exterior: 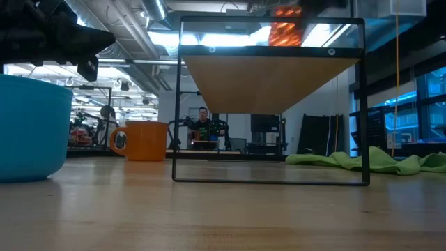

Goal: Stack small to large cups/mugs on shelf
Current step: Put the orange cup on the shelf

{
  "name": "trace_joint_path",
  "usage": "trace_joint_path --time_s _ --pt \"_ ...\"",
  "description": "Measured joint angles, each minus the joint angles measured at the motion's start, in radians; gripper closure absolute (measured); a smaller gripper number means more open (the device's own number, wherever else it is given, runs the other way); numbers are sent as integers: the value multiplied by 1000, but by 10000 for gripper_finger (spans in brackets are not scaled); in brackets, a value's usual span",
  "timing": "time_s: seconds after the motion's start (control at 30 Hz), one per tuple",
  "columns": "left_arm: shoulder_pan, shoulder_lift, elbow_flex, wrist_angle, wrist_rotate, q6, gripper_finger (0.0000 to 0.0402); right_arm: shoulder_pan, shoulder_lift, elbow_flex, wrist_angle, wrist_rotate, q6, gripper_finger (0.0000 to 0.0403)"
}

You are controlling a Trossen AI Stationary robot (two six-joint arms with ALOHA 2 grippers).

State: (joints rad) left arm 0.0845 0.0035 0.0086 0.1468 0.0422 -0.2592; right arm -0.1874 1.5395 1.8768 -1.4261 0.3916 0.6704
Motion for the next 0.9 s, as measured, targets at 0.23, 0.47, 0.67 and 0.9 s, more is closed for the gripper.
trace_joint_path --time_s 0.23,0.47,0.67,0.9 --pt "0 0 0 0 0 0 386 -153 191 79 90 -209 -169 391" --pt "0 0 0 0 0 0 386 -227 341 278 -57 -270 -227 392" --pt "0 0 0 0 0 0 386 -260 436 398 -83 -341 -211 384" --pt "0 0 0 0 0 0 386 -269 484 391 -128 -362 -232 391"
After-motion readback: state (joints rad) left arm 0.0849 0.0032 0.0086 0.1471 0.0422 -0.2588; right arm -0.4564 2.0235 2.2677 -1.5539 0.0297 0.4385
